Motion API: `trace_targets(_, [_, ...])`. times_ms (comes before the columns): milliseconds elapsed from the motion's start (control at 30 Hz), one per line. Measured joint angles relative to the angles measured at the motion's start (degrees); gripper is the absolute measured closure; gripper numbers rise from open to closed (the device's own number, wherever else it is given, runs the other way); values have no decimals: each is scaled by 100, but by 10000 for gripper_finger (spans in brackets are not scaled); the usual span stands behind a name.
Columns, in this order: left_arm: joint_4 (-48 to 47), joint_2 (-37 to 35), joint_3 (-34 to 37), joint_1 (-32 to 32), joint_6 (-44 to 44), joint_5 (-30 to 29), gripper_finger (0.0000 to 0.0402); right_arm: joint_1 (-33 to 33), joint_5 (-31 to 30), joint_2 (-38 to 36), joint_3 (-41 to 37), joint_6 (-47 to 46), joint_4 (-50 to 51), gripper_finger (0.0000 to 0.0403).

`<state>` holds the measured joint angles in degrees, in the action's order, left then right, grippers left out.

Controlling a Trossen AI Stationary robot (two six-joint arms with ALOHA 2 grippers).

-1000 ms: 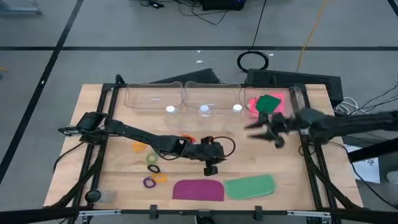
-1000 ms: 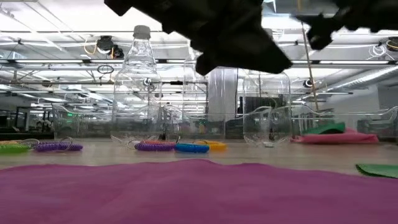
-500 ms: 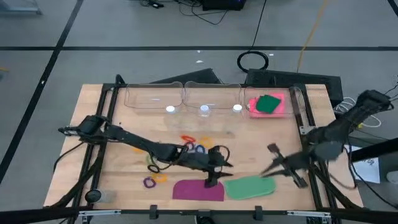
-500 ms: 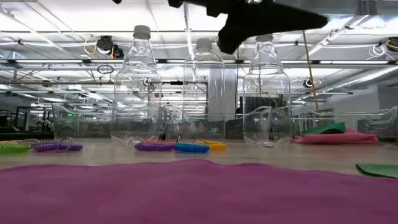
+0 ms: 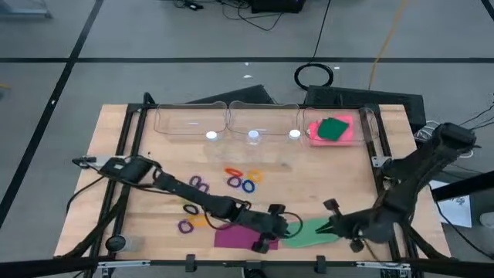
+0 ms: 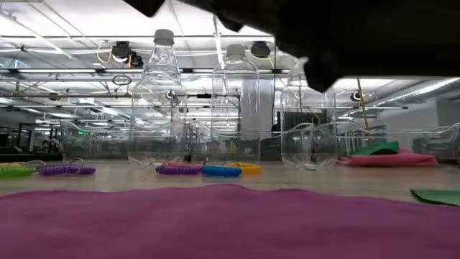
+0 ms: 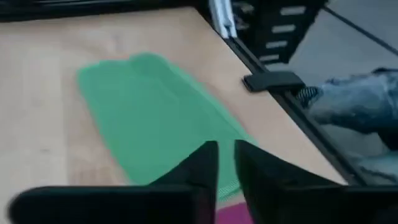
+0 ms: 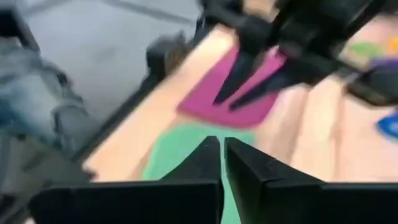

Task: Pick & Place Sports Items
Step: Fold the light green microfiber towel

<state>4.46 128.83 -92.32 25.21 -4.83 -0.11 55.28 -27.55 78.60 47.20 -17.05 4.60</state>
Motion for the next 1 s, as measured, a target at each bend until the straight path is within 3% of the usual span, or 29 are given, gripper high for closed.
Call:
trace_targets(100, [38,148,-6,-15,50,248,401,-45,201,268,64,-101,22,402])
trace_targets(367, [492,491,-12,-58,127,526,400,-198,143,272,184,-1,44,403])
trace_targets(500, [591,741,-14,-215,-77,218,393,-207,-230,185,184,120,45,403])
trace_targets(700, [527,1029,-42,-469,-760,195,399,-194,-260,44,184,281,44,403])
trace_targets(867, [-350,957,-69,-641,-832,-28,393,-196,-289,40,184,295,309,403])
trace_targets(1000, [-1233,793,-56,-808,-631,-189,400,-203,-669,12,184,-190,942,403])
